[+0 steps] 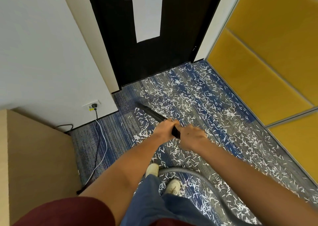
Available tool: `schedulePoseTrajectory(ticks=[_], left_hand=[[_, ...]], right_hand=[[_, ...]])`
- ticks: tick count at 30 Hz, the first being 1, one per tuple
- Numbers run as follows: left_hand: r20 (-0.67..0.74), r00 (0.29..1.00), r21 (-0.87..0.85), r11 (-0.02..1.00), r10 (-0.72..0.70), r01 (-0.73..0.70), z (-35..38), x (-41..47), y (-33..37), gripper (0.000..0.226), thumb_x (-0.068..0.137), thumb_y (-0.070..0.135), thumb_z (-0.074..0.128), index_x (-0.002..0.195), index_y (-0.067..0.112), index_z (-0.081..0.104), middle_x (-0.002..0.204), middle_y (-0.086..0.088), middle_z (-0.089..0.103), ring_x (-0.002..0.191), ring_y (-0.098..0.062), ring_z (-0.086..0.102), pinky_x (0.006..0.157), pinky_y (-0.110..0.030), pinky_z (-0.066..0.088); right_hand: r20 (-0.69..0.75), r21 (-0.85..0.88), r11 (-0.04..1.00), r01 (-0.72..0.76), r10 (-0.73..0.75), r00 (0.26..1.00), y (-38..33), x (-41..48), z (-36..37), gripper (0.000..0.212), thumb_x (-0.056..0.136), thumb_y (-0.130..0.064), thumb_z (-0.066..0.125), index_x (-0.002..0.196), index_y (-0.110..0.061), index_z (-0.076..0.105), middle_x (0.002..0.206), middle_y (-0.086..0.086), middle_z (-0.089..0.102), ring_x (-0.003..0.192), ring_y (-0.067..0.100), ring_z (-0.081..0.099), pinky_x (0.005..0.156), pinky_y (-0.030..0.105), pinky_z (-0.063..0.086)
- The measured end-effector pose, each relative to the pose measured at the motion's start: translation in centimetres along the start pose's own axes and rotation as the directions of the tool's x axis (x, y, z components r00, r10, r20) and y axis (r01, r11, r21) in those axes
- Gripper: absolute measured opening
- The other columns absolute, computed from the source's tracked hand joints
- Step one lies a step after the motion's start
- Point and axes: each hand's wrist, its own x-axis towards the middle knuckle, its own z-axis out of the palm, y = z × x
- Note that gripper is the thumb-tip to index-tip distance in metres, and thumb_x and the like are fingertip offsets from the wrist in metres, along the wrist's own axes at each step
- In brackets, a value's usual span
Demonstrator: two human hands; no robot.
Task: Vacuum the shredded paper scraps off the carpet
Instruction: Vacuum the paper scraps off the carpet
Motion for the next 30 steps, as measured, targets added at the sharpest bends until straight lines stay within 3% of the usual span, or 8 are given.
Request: schedulePoseTrajectory(ticks=[4,12,17,25,30], left_hand=[[-0.028,1.0,0.041,0.999,0.014,-0.013,0.3,0.1,-0.2,0.027,0.088,0.013,0.059,0.114,0.019,0.057,0.111,-0.003,0.058,0.096,-0.025,0.061,0.084,-0.037,0.054],[-0.048,0.999,0.091,0.996,-0.016,0.021,0.0,-0.9,-1.6,0.029,0.087,0.021,0.058,0.116,0.021,0.058,0.11,-0.001,0.061,0.098,-0.025,0.062,0.087,-0.04,0.053],[-0.075,0.997,0.144,0.989,-0.03,0.041,0.3,-1.9,-2.8,0.037,0.086,0.023,0.06,0.123,0.023,0.054,0.113,0.0,0.06,0.1,-0.024,0.063,0.086,-0.039,0.053],[-0.072,0.997,0.103,0.995,0.003,0.004,0.5,-1.7,-1.1,0.019,0.086,0.02,0.061,0.105,0.019,0.058,0.102,-0.003,0.061,0.091,-0.022,0.062,0.079,-0.033,0.051],[-0.035,0.998,0.102,0.993,0.055,-0.051,1.3,-1.0,1.5,0.016,0.084,0.018,0.061,0.099,0.018,0.057,0.096,-0.002,0.061,0.085,-0.022,0.063,0.077,-0.037,0.056]], right_hand=[[0.002,0.012,1.0,0.017,-0.017,1.0,0.0,0.0,0.2,0.065,0.093,-0.007,0.046,0.149,-0.022,0.018,0.111,0.011,0.048,0.099,0.025,0.056,0.089,0.039,0.052],[0.004,-0.016,0.997,0.073,-0.073,0.997,-0.7,0.3,0.1,0.068,0.093,-0.006,0.047,0.149,-0.027,0.017,0.097,0.006,0.044,0.084,0.021,0.049,0.086,0.037,0.054],[0.019,-0.055,0.991,0.123,-0.122,0.992,-1.4,0.1,0.4,0.073,0.091,-0.004,0.048,0.151,-0.027,0.013,0.109,0.009,0.051,0.084,0.021,0.05,0.083,0.035,0.054],[0.03,-0.086,0.992,0.093,-0.091,0.995,-0.2,-0.5,0.2,0.074,0.093,-0.005,0.047,0.152,-0.029,0.008,0.088,0.005,0.039,0.084,0.02,0.047,0.087,0.036,0.053],[0.024,-0.054,0.998,0.036,-0.035,0.999,1.9,-1.5,0.7,0.069,0.094,-0.011,0.047,0.151,-0.025,0.011,0.103,0.007,0.045,0.087,0.021,0.048,0.085,0.034,0.053]])
